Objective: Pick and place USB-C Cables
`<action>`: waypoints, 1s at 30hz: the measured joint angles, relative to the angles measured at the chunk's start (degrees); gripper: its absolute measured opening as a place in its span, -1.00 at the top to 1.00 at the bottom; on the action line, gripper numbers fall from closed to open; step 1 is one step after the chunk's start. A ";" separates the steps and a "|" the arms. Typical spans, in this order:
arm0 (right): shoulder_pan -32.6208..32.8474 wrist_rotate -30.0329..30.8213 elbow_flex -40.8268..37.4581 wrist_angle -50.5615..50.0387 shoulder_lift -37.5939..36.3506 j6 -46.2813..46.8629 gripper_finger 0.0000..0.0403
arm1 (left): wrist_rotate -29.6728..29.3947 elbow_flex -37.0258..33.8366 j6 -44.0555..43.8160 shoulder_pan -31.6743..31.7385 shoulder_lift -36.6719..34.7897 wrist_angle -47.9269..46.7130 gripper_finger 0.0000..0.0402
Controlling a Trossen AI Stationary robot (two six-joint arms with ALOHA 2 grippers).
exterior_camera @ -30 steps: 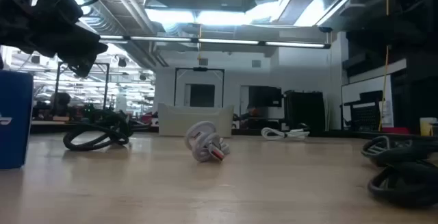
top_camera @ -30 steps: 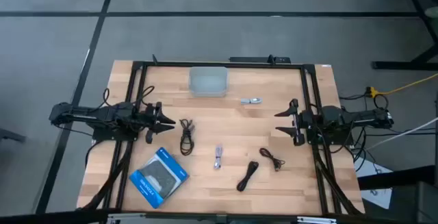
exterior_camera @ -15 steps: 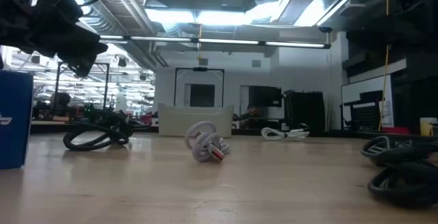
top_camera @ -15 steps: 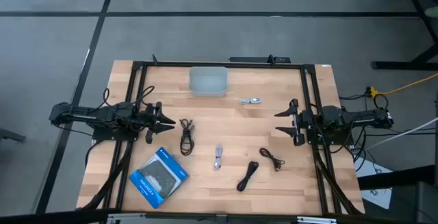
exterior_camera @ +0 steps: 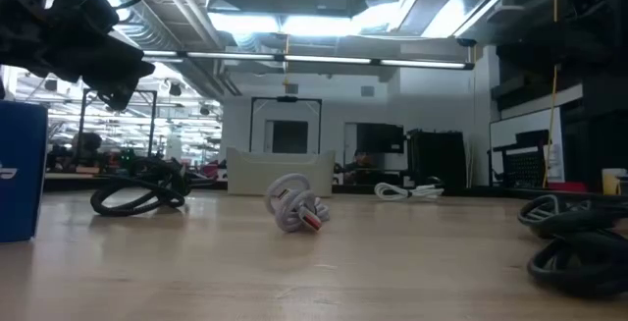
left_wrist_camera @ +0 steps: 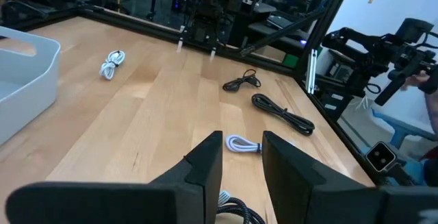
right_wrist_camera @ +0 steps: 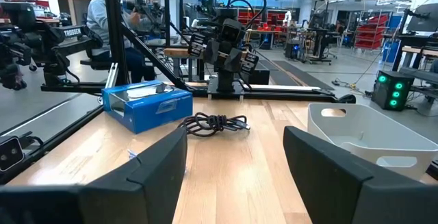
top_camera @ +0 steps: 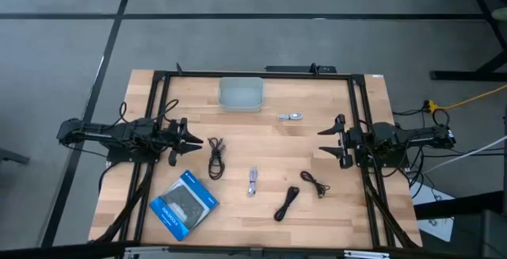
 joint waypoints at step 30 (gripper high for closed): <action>-0.09 18.71 0.00 29.70 -0.01 13.43 -0.23 | -28.05 -0.07 13.53 0.17 0.02 31.06 0.52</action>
